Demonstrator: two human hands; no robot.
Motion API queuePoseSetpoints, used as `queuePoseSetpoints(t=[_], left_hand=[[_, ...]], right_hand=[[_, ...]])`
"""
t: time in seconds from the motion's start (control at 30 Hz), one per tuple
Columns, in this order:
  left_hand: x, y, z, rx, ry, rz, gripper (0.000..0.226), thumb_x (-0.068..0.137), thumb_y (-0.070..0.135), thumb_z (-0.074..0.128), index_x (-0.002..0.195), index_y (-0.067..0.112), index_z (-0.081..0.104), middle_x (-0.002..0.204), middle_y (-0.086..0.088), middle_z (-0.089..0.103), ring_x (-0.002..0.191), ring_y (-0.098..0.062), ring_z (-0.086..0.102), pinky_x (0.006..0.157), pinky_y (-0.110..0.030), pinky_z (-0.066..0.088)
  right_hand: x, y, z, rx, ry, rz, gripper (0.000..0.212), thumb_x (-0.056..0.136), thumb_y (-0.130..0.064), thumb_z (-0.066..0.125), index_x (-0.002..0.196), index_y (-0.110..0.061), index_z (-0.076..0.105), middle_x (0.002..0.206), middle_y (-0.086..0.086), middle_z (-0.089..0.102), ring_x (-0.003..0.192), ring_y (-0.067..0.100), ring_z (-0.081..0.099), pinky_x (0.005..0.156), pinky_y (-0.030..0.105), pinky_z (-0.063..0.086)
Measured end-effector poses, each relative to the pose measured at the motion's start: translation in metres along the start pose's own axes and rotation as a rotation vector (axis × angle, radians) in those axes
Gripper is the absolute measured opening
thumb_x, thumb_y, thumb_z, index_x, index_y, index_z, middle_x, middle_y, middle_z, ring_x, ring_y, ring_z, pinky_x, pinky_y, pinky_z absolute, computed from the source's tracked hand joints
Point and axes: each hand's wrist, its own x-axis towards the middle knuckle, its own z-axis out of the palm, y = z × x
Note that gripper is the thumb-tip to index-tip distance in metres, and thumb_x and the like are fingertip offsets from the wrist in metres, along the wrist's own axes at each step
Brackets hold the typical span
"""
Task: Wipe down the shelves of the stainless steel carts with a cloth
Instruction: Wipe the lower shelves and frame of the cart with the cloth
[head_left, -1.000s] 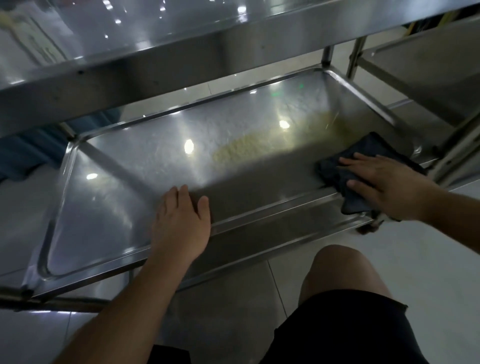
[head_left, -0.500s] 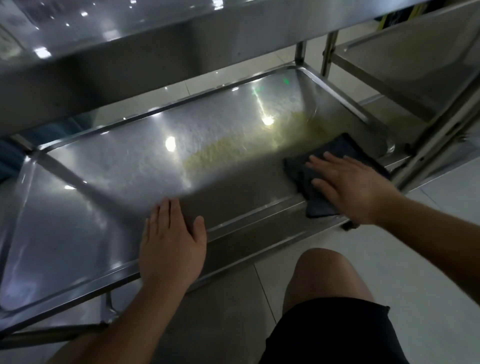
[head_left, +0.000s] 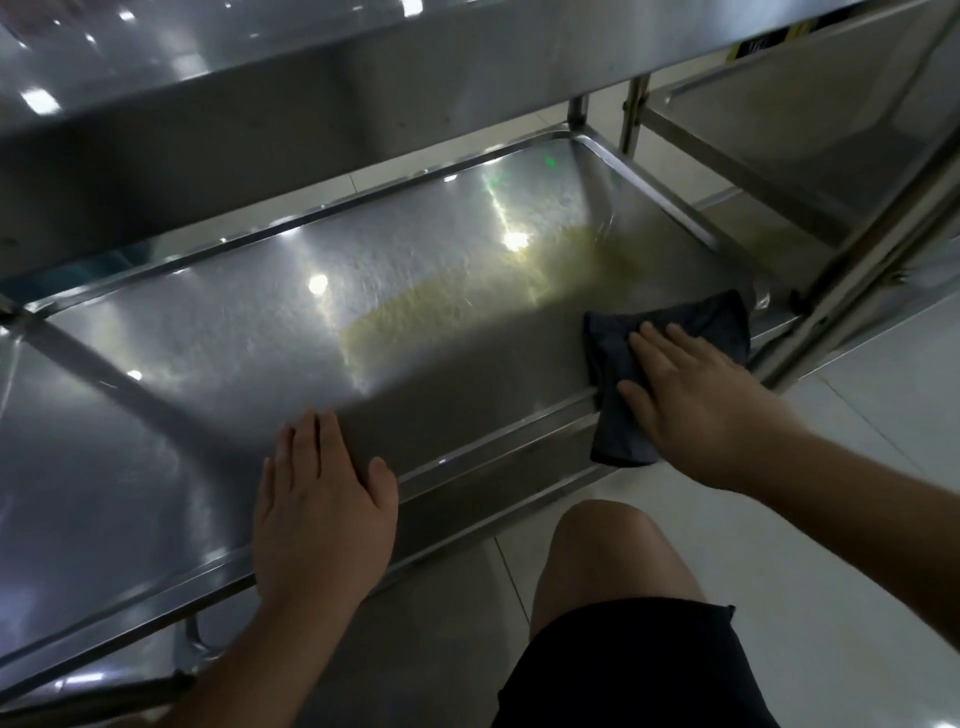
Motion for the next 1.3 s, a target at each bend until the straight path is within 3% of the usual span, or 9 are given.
queuePoseSetpoints(t=[0.13,0.23,0.37,0.57,0.8,0.87,1.03,1.13,1.3], left_hand=[[-0.002,-0.003,0.0,-0.017,-0.003,0.004,0.074,0.107,0.048,0.024,0.168,0.008,0.013,0.175,-0.015,0.014,0.162,-0.029,0.01,0.131,-0.044,0.01],[-0.003,-0.002,0.0,-0.026,0.007,0.001,0.073,0.106,0.046,0.028,0.168,0.009,0.016,0.175,-0.013,0.016,0.162,-0.028,0.013,0.131,-0.043,0.012],[-0.001,-0.003,0.003,-0.036,0.017,-0.013,0.073,0.105,0.045,0.029,0.167,0.009,0.021,0.174,-0.013,0.02,0.161,-0.029,0.017,0.131,-0.044,0.014],[-0.002,-0.003,0.006,-0.042,0.044,-0.001,0.083,0.096,0.053,0.019,0.166,0.008,0.028,0.172,-0.014,0.027,0.16,-0.03,0.023,0.128,-0.043,0.016],[-0.001,0.0,0.004,-0.011,0.029,-0.018,0.087,0.093,0.056,0.01,0.168,0.014,0.02,0.175,-0.007,0.02,0.161,-0.023,0.015,0.13,-0.037,0.008],[0.0,0.001,0.003,-0.014,0.039,-0.028,0.087,0.092,0.054,0.013,0.167,0.012,0.026,0.173,-0.01,0.025,0.16,-0.026,0.019,0.13,-0.038,0.011],[-0.002,-0.002,0.005,-0.038,0.06,-0.018,0.082,0.095,0.051,0.023,0.161,0.004,0.038,0.167,-0.018,0.037,0.156,-0.034,0.032,0.128,-0.049,0.025],[-0.002,-0.003,0.007,-0.029,0.078,-0.008,0.079,0.097,0.049,0.027,0.158,0.001,0.042,0.164,-0.021,0.04,0.153,-0.038,0.036,0.126,-0.052,0.03],[-0.004,-0.001,0.006,-0.069,0.105,-0.014,0.081,0.093,0.048,0.03,0.157,0.001,0.044,0.163,-0.021,0.042,0.152,-0.038,0.038,0.126,-0.051,0.029]], right_hand=[[0.025,0.009,-0.01,-0.22,-0.082,0.073,0.083,0.095,-0.053,-0.001,0.156,-0.011,0.036,0.161,0.02,0.033,0.146,0.041,0.034,0.121,0.053,0.032],[0.053,0.029,-0.03,-0.41,-0.16,0.095,0.055,0.104,-0.037,0.022,0.14,-0.008,0.05,0.139,0.027,0.046,0.126,0.046,0.048,0.103,0.057,0.047],[0.092,0.041,-0.053,-0.52,-0.156,0.022,0.034,0.107,-0.02,0.041,0.128,-0.006,0.063,0.131,0.022,0.058,0.117,0.038,0.059,0.099,0.048,0.053],[0.178,0.039,-0.067,-0.104,-0.077,0.046,0.043,0.113,-0.025,0.032,0.143,-0.003,0.053,0.15,0.027,0.047,0.135,0.042,0.048,0.114,0.051,0.038],[0.224,0.038,-0.042,0.09,0.093,-0.012,0.053,0.108,-0.048,0.03,0.158,-0.029,0.031,0.159,0.019,0.04,0.14,0.044,0.042,0.118,0.059,0.032],[0.206,0.012,-0.036,0.113,0.08,-0.146,0.049,0.109,-0.047,0.031,0.156,-0.035,0.033,0.163,0.011,0.038,0.146,0.038,0.038,0.121,0.058,0.029],[0.116,-0.037,-0.008,0.146,-0.013,-0.592,0.063,0.102,-0.057,0.031,0.161,-0.035,0.035,0.167,-0.017,0.024,0.157,0.009,0.015,0.128,0.03,0.009],[0.102,-0.004,-0.008,0.148,-0.045,-0.485,0.07,0.098,-0.068,0.022,0.163,-0.04,0.026,0.168,-0.021,0.017,0.157,0.004,0.008,0.128,0.03,0.006],[0.159,0.074,-0.022,0.088,0.087,-0.049,0.059,0.108,-0.05,0.034,0.163,-0.03,0.026,0.172,0.001,0.02,0.158,0.03,0.016,0.126,0.055,0.015]])
